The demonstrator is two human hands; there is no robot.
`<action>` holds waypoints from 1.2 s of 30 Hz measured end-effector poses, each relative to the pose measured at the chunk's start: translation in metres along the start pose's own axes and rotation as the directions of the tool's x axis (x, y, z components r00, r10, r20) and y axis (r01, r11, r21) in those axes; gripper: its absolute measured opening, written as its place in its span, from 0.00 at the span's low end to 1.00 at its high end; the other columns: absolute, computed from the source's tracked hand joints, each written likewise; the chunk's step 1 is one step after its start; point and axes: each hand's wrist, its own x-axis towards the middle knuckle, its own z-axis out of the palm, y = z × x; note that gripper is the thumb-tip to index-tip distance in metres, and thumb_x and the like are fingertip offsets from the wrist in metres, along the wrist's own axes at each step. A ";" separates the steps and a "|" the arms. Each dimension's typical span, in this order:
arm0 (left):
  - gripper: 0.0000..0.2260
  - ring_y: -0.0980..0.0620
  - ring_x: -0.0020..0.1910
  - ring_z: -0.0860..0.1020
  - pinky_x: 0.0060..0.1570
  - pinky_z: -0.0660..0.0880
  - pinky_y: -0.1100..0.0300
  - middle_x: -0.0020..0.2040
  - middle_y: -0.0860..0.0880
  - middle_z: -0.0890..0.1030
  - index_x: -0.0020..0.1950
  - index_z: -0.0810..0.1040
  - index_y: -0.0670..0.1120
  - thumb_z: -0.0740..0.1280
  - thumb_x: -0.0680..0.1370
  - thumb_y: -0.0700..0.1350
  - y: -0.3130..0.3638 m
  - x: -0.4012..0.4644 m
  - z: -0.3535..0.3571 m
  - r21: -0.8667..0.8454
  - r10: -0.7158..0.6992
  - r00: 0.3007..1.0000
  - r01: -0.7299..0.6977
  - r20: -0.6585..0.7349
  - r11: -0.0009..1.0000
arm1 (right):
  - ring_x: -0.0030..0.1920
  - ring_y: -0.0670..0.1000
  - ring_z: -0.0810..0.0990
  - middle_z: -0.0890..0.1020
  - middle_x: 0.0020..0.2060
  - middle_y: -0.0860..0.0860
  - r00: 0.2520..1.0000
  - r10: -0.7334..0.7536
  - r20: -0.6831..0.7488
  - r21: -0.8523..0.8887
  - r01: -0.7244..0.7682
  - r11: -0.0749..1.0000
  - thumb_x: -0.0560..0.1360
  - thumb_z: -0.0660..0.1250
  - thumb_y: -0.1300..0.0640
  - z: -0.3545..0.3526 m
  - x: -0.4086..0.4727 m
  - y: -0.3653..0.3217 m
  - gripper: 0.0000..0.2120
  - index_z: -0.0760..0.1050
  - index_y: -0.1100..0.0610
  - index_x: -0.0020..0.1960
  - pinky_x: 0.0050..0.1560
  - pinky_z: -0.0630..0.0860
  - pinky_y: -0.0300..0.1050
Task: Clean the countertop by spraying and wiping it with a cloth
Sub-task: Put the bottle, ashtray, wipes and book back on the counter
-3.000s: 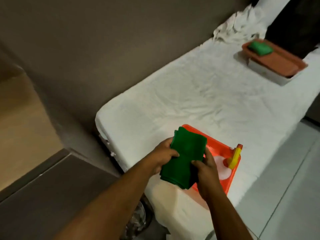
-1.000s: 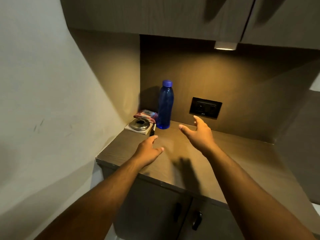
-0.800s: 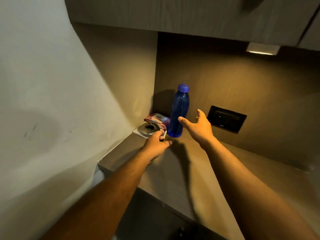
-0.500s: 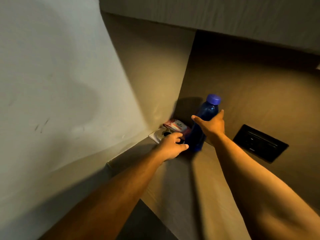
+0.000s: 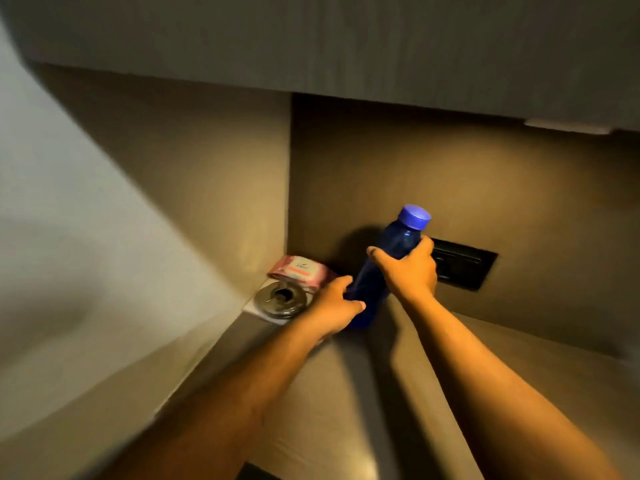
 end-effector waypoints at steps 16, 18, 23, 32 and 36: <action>0.29 0.48 0.71 0.67 0.57 0.67 0.64 0.73 0.45 0.68 0.75 0.61 0.44 0.59 0.76 0.28 0.127 -0.051 0.267 -0.138 0.149 0.798 -0.083 0.584 0.987 | 0.43 0.58 0.77 0.80 0.53 0.55 0.864 0.127 -0.487 -0.258 -0.281 0.925 0.57 0.78 0.39 -0.277 0.031 0.131 0.40 0.64 0.53 0.60 0.39 0.71 0.48; 0.30 0.47 0.70 0.68 0.63 0.68 0.58 0.72 0.46 0.69 0.75 0.62 0.47 0.60 0.75 0.29 0.135 -0.057 0.284 -0.059 0.112 0.765 -0.096 0.635 0.994 | 0.41 0.56 0.75 0.80 0.52 0.55 0.842 0.136 -0.521 -0.240 -0.298 0.924 0.58 0.78 0.39 -0.292 0.031 0.143 0.40 0.63 0.53 0.60 0.39 0.72 0.48; 0.30 0.45 0.70 0.69 0.67 0.68 0.51 0.72 0.47 0.69 0.76 0.60 0.49 0.62 0.76 0.32 0.129 -0.071 0.305 0.081 0.046 0.747 -0.133 0.663 0.988 | 0.42 0.54 0.74 0.79 0.53 0.55 0.835 0.151 -0.530 -0.202 -0.297 0.933 0.58 0.79 0.41 -0.302 0.019 0.166 0.39 0.62 0.53 0.59 0.39 0.71 0.48; 0.34 0.45 0.72 0.65 0.63 0.67 0.56 0.76 0.45 0.64 0.77 0.56 0.48 0.64 0.74 0.32 0.119 -0.077 0.289 0.061 0.074 0.784 -0.141 0.617 0.988 | 0.59 0.62 0.77 0.74 0.65 0.58 0.836 0.145 -0.529 -0.175 -0.275 0.945 0.62 0.78 0.40 -0.294 0.006 0.170 0.46 0.61 0.56 0.70 0.51 0.76 0.57; 0.35 0.46 0.73 0.64 0.65 0.65 0.59 0.76 0.45 0.63 0.78 0.55 0.49 0.67 0.75 0.36 0.097 -0.053 0.235 0.069 0.052 0.866 -0.099 0.497 0.993 | 0.76 0.69 0.54 0.53 0.77 0.67 0.766 -0.062 -0.639 -0.373 -0.238 0.897 0.68 0.73 0.41 -0.262 -0.003 0.139 0.52 0.48 0.61 0.78 0.72 0.57 0.69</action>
